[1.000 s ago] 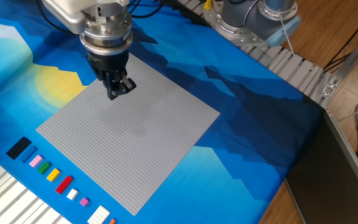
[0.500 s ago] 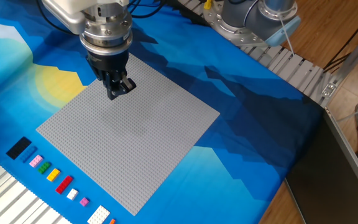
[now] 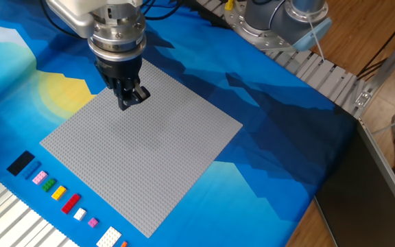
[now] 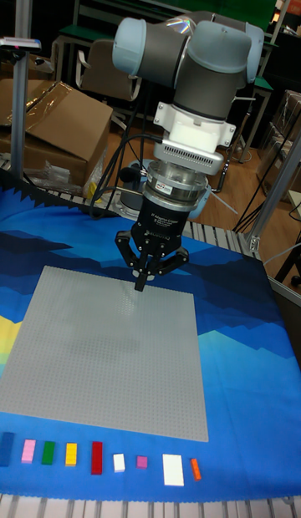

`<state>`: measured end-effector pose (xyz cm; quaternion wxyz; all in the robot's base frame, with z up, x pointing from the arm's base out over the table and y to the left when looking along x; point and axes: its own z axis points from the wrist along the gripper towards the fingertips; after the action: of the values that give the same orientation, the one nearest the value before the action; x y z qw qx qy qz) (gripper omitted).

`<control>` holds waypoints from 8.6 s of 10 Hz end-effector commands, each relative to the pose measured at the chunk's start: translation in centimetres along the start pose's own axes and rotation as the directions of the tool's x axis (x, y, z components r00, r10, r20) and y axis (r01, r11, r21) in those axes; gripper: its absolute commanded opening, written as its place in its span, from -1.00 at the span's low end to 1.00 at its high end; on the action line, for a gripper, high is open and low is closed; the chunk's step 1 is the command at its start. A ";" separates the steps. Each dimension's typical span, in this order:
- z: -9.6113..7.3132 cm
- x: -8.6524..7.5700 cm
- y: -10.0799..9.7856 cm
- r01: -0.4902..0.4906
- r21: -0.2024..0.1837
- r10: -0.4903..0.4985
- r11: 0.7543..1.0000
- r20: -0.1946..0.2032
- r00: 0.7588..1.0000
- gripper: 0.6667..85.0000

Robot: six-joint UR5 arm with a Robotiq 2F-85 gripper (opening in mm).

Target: Stack small Lego blocks one on top of the other

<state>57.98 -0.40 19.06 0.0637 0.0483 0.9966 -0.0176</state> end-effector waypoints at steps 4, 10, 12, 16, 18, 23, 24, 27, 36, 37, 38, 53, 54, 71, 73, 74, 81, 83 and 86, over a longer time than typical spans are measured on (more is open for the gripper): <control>-0.1 -0.1 0.2 -0.006 -0.011 0.006 1.000 0.001 1.000 -0.99; -0.1 0.0 0.2 -0.012 -0.012 0.012 1.000 0.001 1.000 -0.99; -0.1 -0.1 0.1 -0.010 -0.011 0.010 1.000 0.003 1.000 -0.99; 0.3 0.3 0.2 -0.027 -0.051 0.028 0.998 0.019 0.999 -0.99; 0.3 0.2 0.6 -0.044 -0.074 0.046 0.996 0.028 0.999 -0.99; 1.3 -1.3 1.4 -0.065 -0.145 0.081 0.987 0.106 0.991 -0.99; 1.2 -1.4 1.6 -0.068 -0.156 0.086 0.985 0.108 0.990 -0.99; 1.4 -0.9 1.4 -0.032 -0.165 0.051 0.986 0.115 0.992 -0.99; 2.0 -1.0 -0.5 0.085 -0.065 -0.077 0.994 0.118 0.990 -0.99; 1.9 -1.0 -0.2 0.070 -0.077 -0.060 0.995 0.122 0.991 -0.99; 1.9 -1.1 -0.1 0.052 -0.085 -0.041 0.995 0.125 0.991 -0.99; 4.8 4.8 -2.2 0.059 -0.124 -0.054 0.991 0.043 0.998 -0.99; 4.8 4.8 -2.1 0.057 -0.127 -0.053 0.990 0.041 0.998 -0.99; 7.5 2.8 -7.5 0.114 -0.072 -0.118 0.991 -0.043 0.992 -0.99; 8.5 2.6 -7.4 0.114 -0.078 -0.117 0.990 -0.039 0.992 -0.99; 8.3 3.3 -5.9 0.104 -0.136 -0.113 0.985 -0.059 0.992 -0.99; 8.5 2.3 -7.2 -0.009 -0.080 0.007 0.997 -0.035 0.999 -0.99; 8.8 1.8 -8.6 0.049 -0.068 -0.052 0.997 -0.050 0.997 -0.99; 10.7 -2.7 -14.2 0.121 -0.054 -0.125 0.991 -0.076 0.989 -0.99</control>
<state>57.99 -11.61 9.98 0.0290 0.0054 0.9995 0.0097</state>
